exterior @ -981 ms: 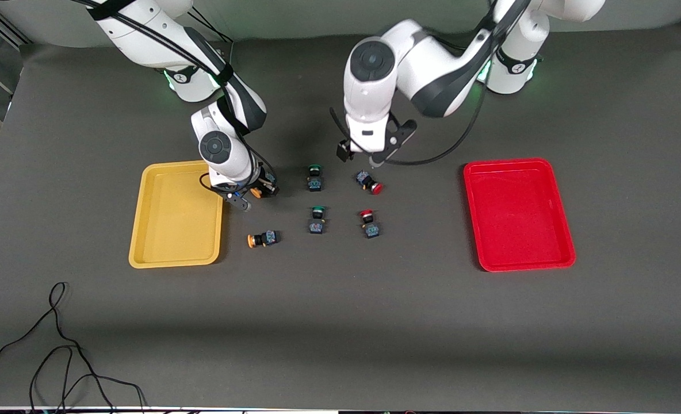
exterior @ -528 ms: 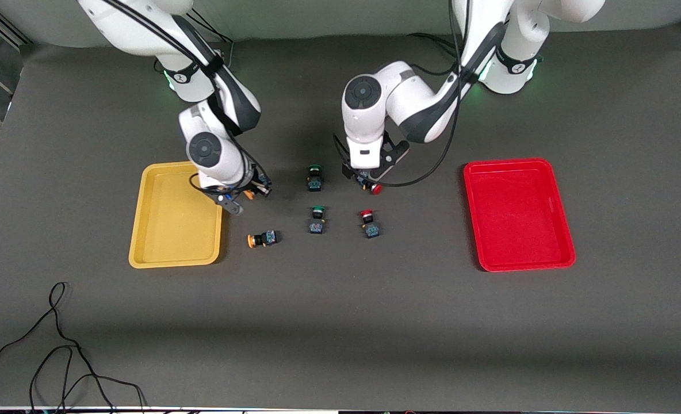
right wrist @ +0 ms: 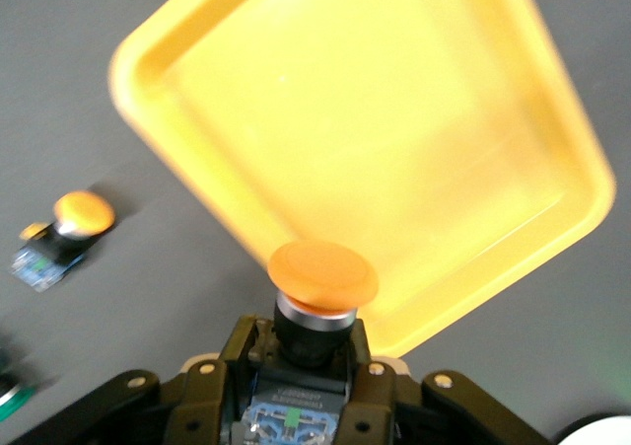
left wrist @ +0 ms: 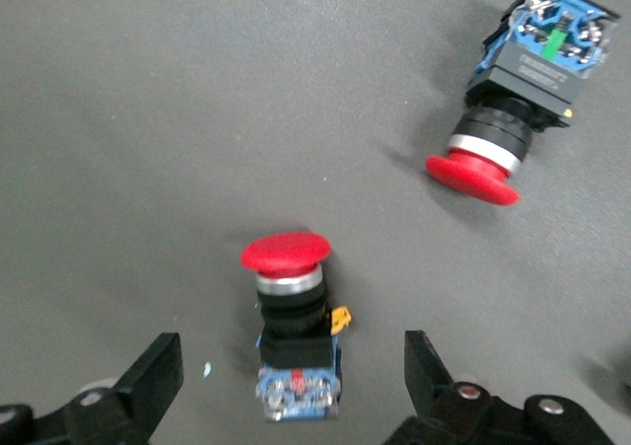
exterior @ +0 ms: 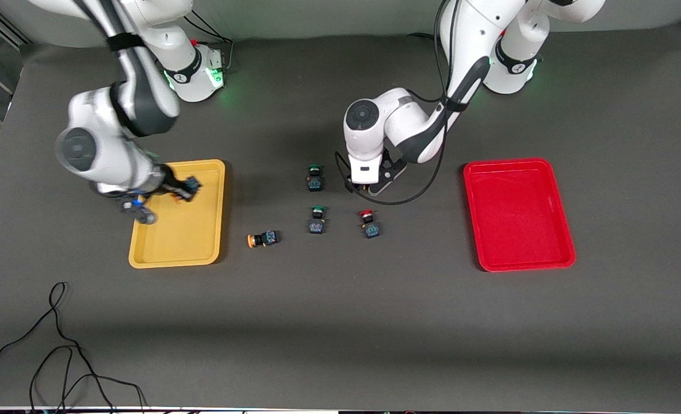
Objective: Place red and yellow buttons in trays
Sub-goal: 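Carry the yellow button into the yellow tray with the right gripper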
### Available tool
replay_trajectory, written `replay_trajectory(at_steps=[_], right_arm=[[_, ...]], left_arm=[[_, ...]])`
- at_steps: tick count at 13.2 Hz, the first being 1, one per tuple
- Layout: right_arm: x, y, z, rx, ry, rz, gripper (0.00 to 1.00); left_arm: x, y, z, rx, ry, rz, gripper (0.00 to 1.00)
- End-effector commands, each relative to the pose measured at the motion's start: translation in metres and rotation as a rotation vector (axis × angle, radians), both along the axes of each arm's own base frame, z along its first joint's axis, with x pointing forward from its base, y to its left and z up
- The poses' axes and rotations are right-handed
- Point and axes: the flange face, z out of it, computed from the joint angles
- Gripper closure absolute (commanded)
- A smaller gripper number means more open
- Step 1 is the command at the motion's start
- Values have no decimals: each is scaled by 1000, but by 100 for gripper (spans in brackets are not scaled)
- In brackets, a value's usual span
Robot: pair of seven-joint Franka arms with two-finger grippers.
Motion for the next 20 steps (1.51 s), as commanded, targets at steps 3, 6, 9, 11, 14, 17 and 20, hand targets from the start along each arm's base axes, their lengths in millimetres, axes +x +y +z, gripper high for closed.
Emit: replay_trajectory(at_steps=[3, 6, 9, 11, 14, 17, 20], right_arm=[[-23, -31, -70, 7, 2, 28, 86], [-25, -45, -102, -7, -3, 26, 84], [-29, -47, -126, -20, -7, 27, 78], [-32, -49, -133, -22, -3, 28, 1], [-26, -46, -110, -15, -27, 15, 0], [6, -40, -49, 5, -39, 11, 0], [59, 8, 8, 1, -60, -69, 0]], left_arm=[[6, 0, -14, 4, -28, 9, 6], [10, 1, -16, 4, -26, 14, 70], [16, 0, -9, 6, -30, 18, 98], [21, 2, 8, 8, -45, 2, 98], [45, 34, 58, 48, -36, -154, 100], [63, 80, 93, 24, -4, -316, 100], [89, 154, 119, -39, 116, -474, 100]])
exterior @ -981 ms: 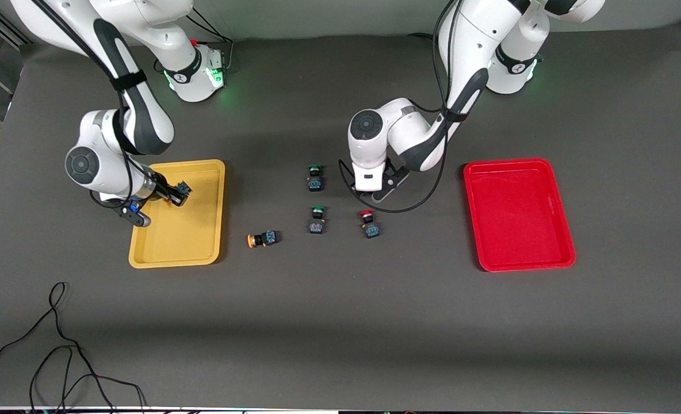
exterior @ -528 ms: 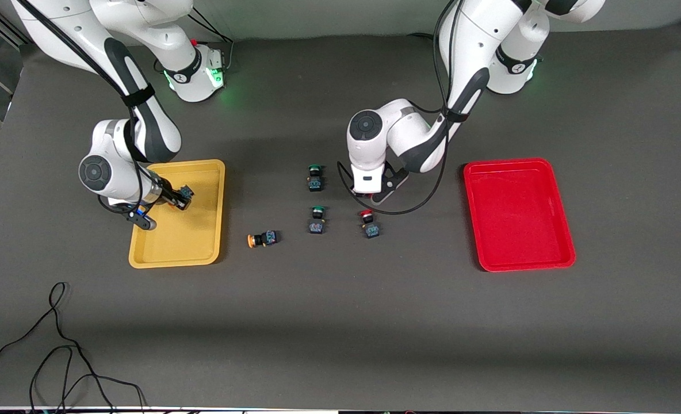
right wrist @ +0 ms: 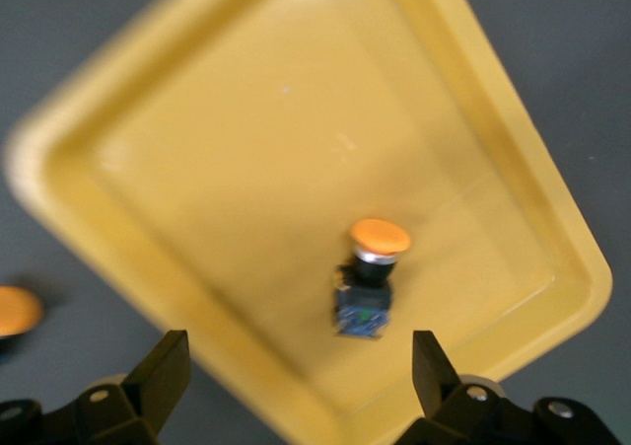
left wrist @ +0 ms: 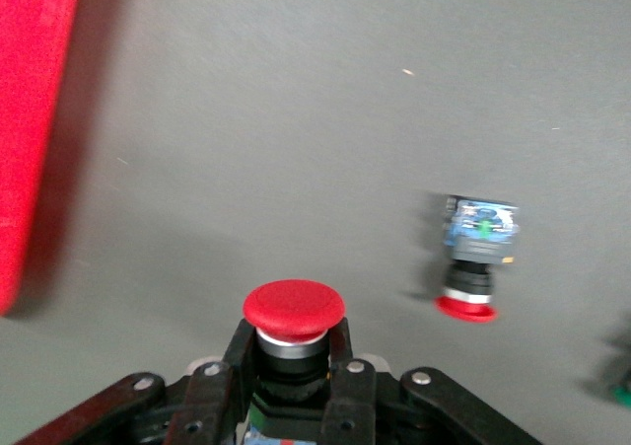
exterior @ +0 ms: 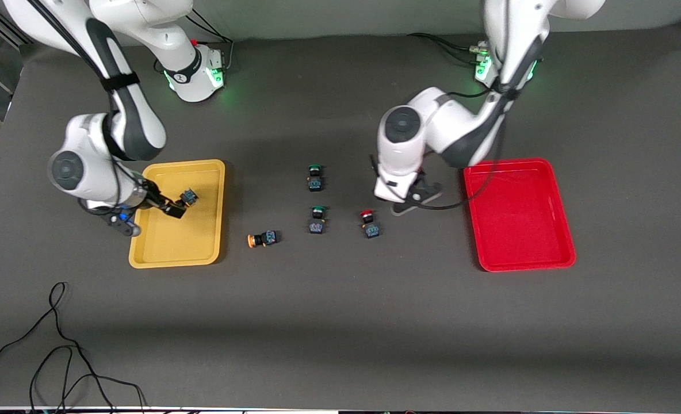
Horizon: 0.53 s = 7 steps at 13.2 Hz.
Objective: Place red and yellow buttons in trays
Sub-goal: 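Carry the yellow button into the yellow tray with the right gripper, then place the red button in the red tray with the left gripper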
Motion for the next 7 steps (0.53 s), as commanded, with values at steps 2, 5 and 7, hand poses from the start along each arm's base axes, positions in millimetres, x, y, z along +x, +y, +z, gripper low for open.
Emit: replay_trajectory(at_steps=[2, 5, 7], right_arm=[[53, 78, 11, 70, 18, -173, 0], [61, 141, -29, 84, 14, -293, 0], [60, 159, -65, 85, 12, -345, 0]], left_arm=[[26, 107, 24, -46, 146, -162, 100], [52, 193, 6, -81, 193, -257, 100], [65, 250, -18, -118, 202, -328, 100]])
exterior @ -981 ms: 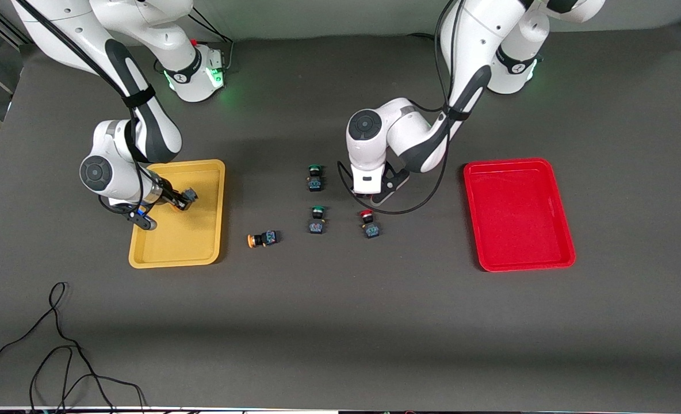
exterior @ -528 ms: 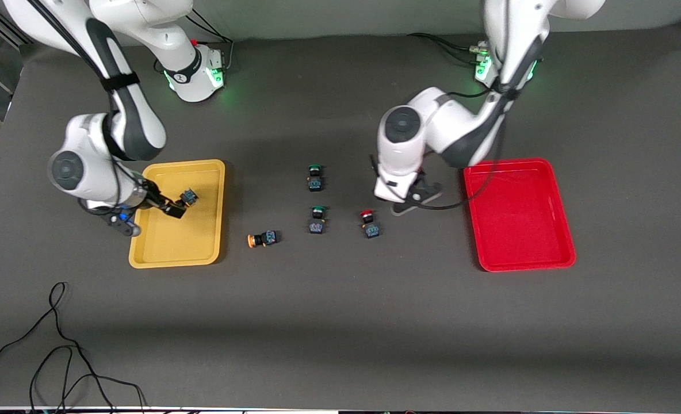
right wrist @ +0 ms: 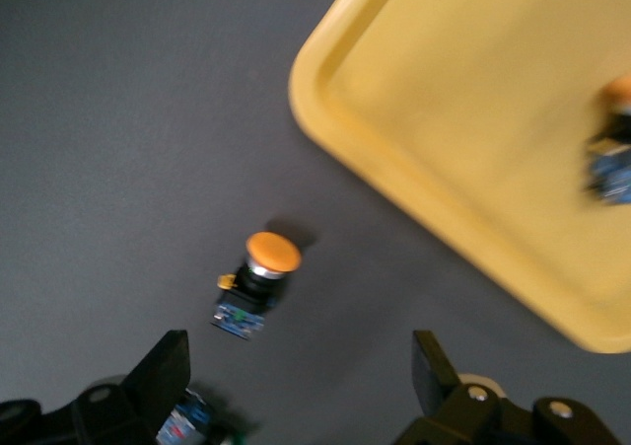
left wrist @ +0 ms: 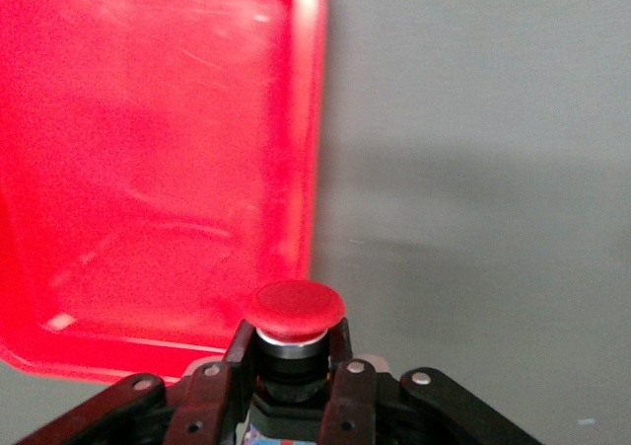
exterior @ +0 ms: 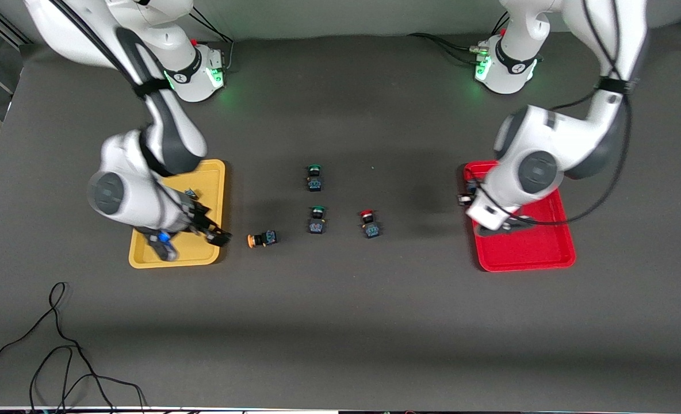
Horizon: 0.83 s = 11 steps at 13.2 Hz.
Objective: Place red and yellow buttons in trays
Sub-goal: 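Place the red button in the red tray with the left gripper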
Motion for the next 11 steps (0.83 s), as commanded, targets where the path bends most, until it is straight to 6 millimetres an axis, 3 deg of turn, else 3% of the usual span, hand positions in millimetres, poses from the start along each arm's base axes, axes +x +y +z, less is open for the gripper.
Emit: replay_trajectory(at_steps=[1, 3, 5, 7, 8, 11], right_arm=[[7, 19, -41, 8, 21, -110, 0], [6, 26, -65, 3, 22, -148, 0], [3, 39, -78, 10, 12, -157, 0], [3, 43, -93, 14, -3, -176, 0], [2, 45, -97, 14, -2, -179, 0], [-4, 52, -109, 13, -9, -173, 0]], left_arm=[[5, 48, -37, -55, 4, -82, 100], [7, 58, -78, -45, -38, -104, 100], [9, 64, -92, -48, -46, -98, 98], [10, 65, -91, -35, -39, -117, 13], [11, 65, -86, -29, -37, -109, 0], [32, 59, -25, 2, 26, -95, 0]])
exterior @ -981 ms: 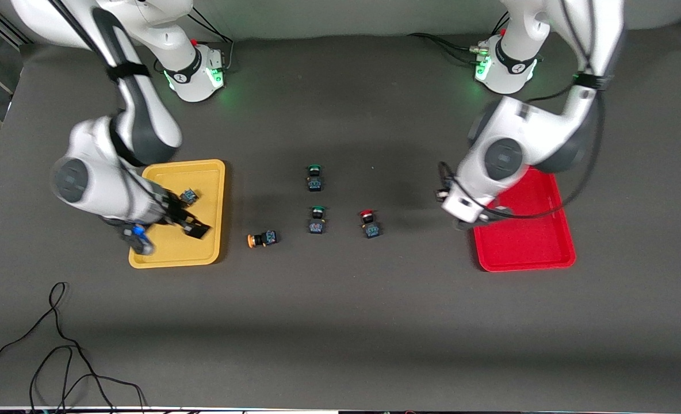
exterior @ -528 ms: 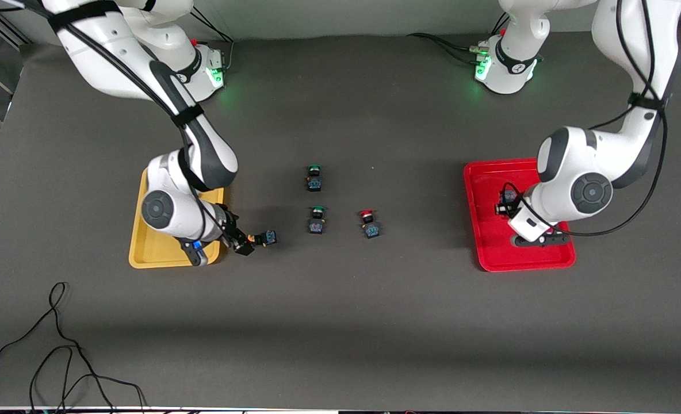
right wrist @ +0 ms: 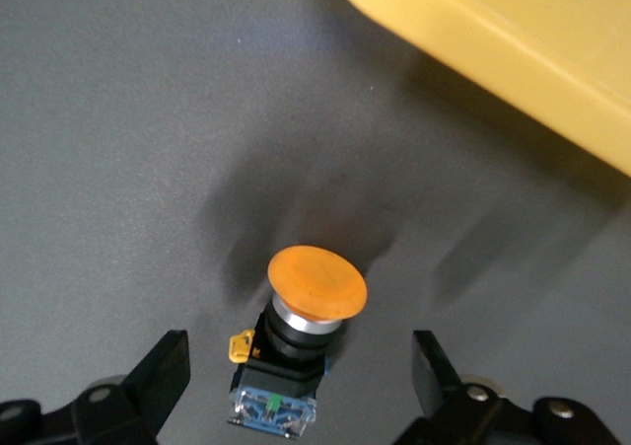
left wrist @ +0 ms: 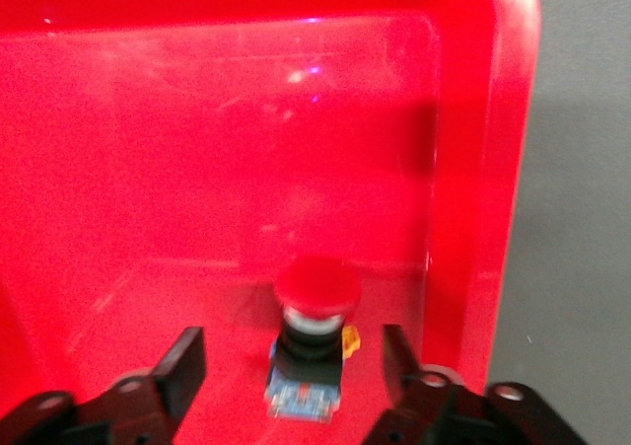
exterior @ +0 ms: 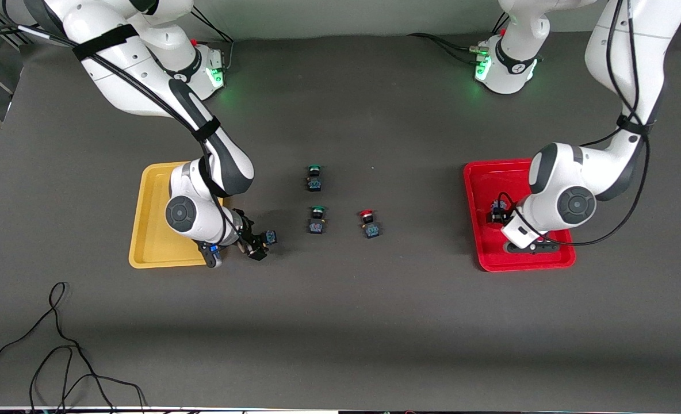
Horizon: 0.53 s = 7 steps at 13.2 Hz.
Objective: Place red and yellow buttons in trays
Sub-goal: 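Place the red button in the red tray with the left gripper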
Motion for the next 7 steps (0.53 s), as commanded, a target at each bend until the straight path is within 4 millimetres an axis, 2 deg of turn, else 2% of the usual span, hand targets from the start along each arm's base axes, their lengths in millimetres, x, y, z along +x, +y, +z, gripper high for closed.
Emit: replay_trajectory(at_steps=[1, 2, 3, 5, 7], right_arm=[[0, 9, -10, 14, -24, -32, 0], [-2, 9, -13, 12, -25, -29, 6], [-2, 9, -12, 12, -23, -27, 16], [-3, 8, -11, 11, -22, -27, 49], [-2, 8, -4, 14, -26, -22, 74]], left_arm=[[22, -18, 70, 40, 20, 20, 0], [25, -38, 82, 51, 8, 49, 0], [24, -61, 88, 52, -4, 85, 0], [19, -112, 97, 50, -31, 110, 0], [15, -163, 107, 2, -58, 111, 0]])
